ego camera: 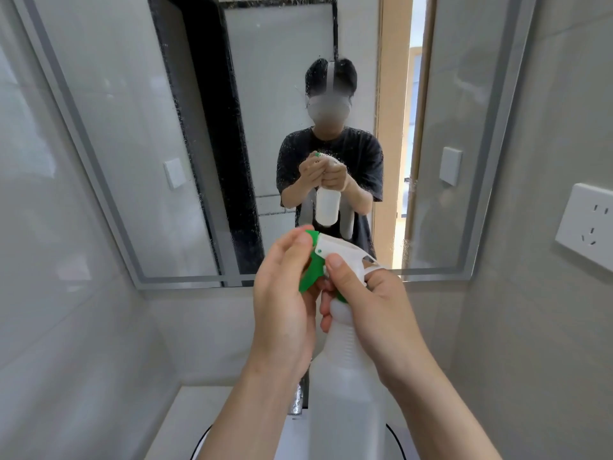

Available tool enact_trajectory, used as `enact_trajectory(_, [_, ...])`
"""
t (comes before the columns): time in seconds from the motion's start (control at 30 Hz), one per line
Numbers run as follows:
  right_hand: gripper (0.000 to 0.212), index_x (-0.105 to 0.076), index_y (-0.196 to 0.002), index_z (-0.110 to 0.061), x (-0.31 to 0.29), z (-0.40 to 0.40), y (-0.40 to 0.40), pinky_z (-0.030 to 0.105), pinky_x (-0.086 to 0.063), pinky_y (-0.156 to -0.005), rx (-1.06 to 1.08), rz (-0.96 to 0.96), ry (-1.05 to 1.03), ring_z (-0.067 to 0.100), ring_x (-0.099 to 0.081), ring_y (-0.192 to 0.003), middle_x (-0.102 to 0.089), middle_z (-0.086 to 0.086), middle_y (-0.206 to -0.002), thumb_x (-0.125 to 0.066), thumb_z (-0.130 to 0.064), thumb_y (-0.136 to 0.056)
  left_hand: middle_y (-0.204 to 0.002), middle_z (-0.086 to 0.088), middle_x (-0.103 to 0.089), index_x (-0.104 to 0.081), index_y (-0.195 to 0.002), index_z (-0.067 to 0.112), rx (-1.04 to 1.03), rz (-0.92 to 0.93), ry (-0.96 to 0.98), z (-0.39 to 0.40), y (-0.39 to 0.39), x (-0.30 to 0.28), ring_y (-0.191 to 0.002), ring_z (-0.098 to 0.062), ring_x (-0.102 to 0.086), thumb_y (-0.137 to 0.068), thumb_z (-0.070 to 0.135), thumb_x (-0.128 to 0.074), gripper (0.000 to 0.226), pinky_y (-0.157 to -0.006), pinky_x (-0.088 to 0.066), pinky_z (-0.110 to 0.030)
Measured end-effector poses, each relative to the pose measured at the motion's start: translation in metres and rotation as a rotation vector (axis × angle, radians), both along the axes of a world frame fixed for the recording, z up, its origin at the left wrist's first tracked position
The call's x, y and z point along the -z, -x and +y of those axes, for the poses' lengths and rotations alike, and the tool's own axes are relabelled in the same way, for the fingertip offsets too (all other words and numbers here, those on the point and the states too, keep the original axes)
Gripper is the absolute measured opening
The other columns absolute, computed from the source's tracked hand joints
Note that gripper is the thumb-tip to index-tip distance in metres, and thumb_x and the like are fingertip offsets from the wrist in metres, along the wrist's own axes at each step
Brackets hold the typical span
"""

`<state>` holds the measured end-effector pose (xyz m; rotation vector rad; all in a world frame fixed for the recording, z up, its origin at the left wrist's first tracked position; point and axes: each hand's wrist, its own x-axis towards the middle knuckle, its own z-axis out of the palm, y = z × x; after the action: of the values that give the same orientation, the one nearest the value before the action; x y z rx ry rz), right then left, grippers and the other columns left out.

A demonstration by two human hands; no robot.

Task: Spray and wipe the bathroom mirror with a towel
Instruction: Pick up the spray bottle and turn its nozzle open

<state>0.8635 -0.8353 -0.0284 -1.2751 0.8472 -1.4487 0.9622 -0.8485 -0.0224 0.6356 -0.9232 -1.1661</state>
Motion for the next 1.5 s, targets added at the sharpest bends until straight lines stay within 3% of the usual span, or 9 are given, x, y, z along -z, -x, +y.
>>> enact_trajectory(0.17, [0.036,-0.060,-0.068,-0.010,0.001,0.000,0.003,0.023,-0.048,-0.048,-0.002,-0.017,-0.006,0.023,-0.053,-0.051,-0.055,0.016,-0.059,-0.060,-0.026,-0.100,-0.086,-0.015,-0.060,-0.077,-0.098,0.020,-0.004,-0.067,0.049,0.002,0.003,0.000,-0.071,-0.029,-0.051,-0.083,0.037,-0.065,0.026,-0.047,-0.036,-0.028])
enact_trajectory(0.37, [0.038,-0.059,-0.071,-0.003,0.004,0.000,0.003,0.021,-0.046,-0.048,0.008,0.005,-0.004,0.024,-0.051,-0.051,-0.052,0.020,-0.060,-0.060,-0.028,-0.100,-0.070,-0.014,-0.047,-0.062,-0.084,0.009,-0.051,-0.047,-0.014,-0.001,0.006,0.009,-0.049,-0.021,-0.039,-0.085,0.039,-0.073,0.032,-0.035,-0.029,-0.023])
enact_trajectory(0.53, [0.039,-0.059,-0.068,-0.005,0.005,0.001,0.004,0.022,-0.048,-0.050,0.018,0.010,-0.008,0.022,-0.053,-0.050,-0.055,0.015,-0.058,-0.061,-0.028,-0.099,-0.075,-0.004,-0.059,-0.072,-0.115,0.020,-0.003,-0.005,0.019,0.002,0.003,0.008,-0.058,-0.017,-0.050,-0.099,0.020,-0.050,0.027,-0.040,-0.030,-0.026])
enact_trajectory(0.73, [0.038,-0.060,-0.068,-0.005,0.002,0.003,0.003,0.021,-0.047,-0.048,0.008,0.010,0.005,0.023,-0.051,-0.050,-0.053,0.017,-0.059,-0.060,-0.026,-0.100,-0.067,-0.011,-0.050,-0.063,-0.081,0.011,-0.073,-0.045,-0.029,0.001,0.008,0.007,-0.048,-0.019,-0.041,-0.078,0.041,-0.074,0.032,-0.035,-0.029,-0.021])
enact_trajectory(0.83, [0.038,-0.059,-0.069,-0.005,0.004,0.003,0.003,0.021,-0.047,-0.048,0.012,0.012,0.003,0.023,-0.052,-0.050,-0.054,0.017,-0.060,-0.061,-0.027,-0.099,-0.069,-0.011,-0.053,-0.057,-0.095,0.007,-0.052,0.009,-0.011,0.001,0.007,0.010,-0.049,-0.020,-0.044,-0.082,0.046,-0.073,0.044,-0.037,-0.030,-0.025])
enact_trajectory(1.0, [0.037,-0.058,-0.070,-0.004,0.004,0.003,0.003,0.022,-0.047,-0.048,0.007,0.002,0.000,0.022,-0.053,-0.049,-0.054,0.018,-0.060,-0.061,-0.027,-0.099,-0.069,0.000,-0.062,-0.070,-0.116,0.015,-0.003,0.006,0.037,0.005,0.005,0.006,-0.054,-0.014,-0.055,-0.096,0.025,-0.059,0.025,-0.040,-0.040,-0.021])
enact_trajectory(1.23, [0.040,-0.060,-0.062,-0.011,0.005,0.004,-0.001,0.026,-0.048,-0.049,-0.001,0.001,0.000,0.023,-0.051,-0.050,-0.054,0.015,-0.057,-0.061,-0.026,-0.100,-0.065,-0.011,-0.049,-0.063,-0.077,0.013,-0.067,-0.088,-0.039,0.006,0.004,0.008,-0.051,-0.020,-0.039,-0.074,0.044,-0.073,0.033,-0.036,-0.028,-0.022])
enact_trajectory(1.4, [0.038,-0.059,-0.066,-0.009,0.005,0.006,-0.002,0.024,-0.048,-0.049,-0.016,-0.010,-0.016,0.023,-0.052,-0.051,-0.055,0.016,-0.060,-0.060,-0.025,-0.100,-0.080,-0.009,-0.065,-0.074,-0.107,0.018,-0.010,0.013,0.002,0.009,0.000,0.009,-0.056,-0.017,-0.053,-0.094,0.030,-0.062,0.021,-0.037,-0.033,-0.023])
enact_trajectory(1.5, [0.037,-0.059,-0.067,-0.010,0.002,0.009,-0.005,0.023,-0.048,-0.048,-0.025,-0.012,-0.008,0.023,-0.051,-0.052,-0.054,0.016,-0.061,-0.058,-0.024,-0.101,-0.086,-0.014,-0.065,-0.076,-0.095,0.020,-0.030,-0.051,0.001,0.009,-0.001,0.007,-0.059,-0.020,-0.051,-0.083,0.041,-0.067,0.026,-0.038,-0.032,-0.021])
